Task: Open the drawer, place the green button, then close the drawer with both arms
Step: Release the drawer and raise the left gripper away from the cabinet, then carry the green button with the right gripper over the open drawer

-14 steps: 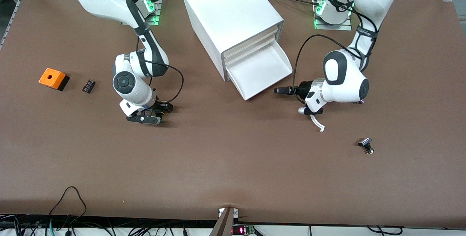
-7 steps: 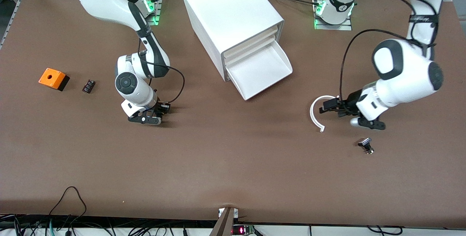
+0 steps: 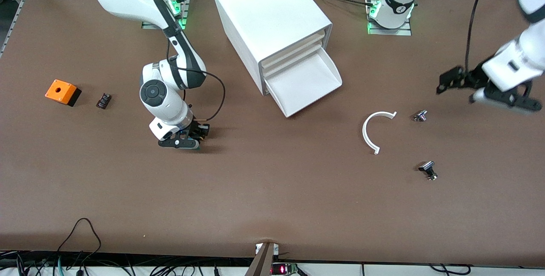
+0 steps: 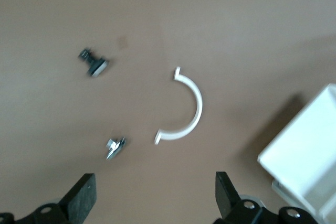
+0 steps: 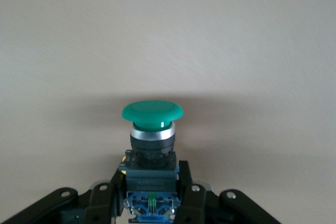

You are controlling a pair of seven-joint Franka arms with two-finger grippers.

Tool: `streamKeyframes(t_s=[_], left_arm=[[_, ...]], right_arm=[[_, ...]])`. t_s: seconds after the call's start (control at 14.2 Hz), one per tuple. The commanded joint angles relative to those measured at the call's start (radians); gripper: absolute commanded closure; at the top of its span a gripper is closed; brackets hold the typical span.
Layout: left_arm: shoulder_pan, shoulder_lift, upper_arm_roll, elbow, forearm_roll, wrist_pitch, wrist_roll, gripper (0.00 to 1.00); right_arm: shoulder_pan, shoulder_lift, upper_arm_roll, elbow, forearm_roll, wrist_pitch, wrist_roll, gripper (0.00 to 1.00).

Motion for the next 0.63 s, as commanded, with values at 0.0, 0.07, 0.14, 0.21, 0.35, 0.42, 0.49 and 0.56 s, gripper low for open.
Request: streamKeyframes(t_s=[0.0,0.07,0.14,0.21,0.35,0.42,0.49,0.56], left_arm=[[0.000,-0.022,-0.027,0.051,0.078,-0.107,-0.104,0.00],[-0.002,-0.017,-0.031,0.070,0.097,-0.113,-0.127,0.00],[-0.002,-0.019,-0.032,0.071,0.097,-0.113,-0.135,0.00],[0.000,-0.020,-0.034,0.071,0.098,-0.115,-0.135,0.00],[-0.002,-0.016,-0.037,0.073,0.141,-0.108,-0.167,0.00],[-0.002,-0.010,-0.035,0.075,0.140,-0.107,-0.172,0.00],[-0.002,-0.005,-0.034,0.079,0.140,-0.107,-0.172,0.00],[-0.002,-0.005,-0.034,0.081,0.141,-0.107,-0.172,0.00]], right_arm=[[-0.004,-0.005,0.063,0.157,-0.103,-0.072,-0.056,0.79],[-0.005,-0.005,0.104,0.199,-0.157,-0.077,-0.085,0.79],[-0.005,-0.007,0.159,0.233,-0.180,-0.096,-0.093,0.79],[-0.005,-0.005,0.216,0.274,-0.185,-0.119,-0.099,0.79],[-0.005,0.000,0.308,0.334,-0.217,-0.150,-0.133,0.79],[-0.004,0.001,0.351,0.345,-0.243,-0.147,-0.160,0.78],[-0.004,0.004,0.400,0.359,-0.251,-0.147,-0.191,0.78],[0.001,0.004,0.449,0.377,-0.255,-0.153,-0.200,0.78]])
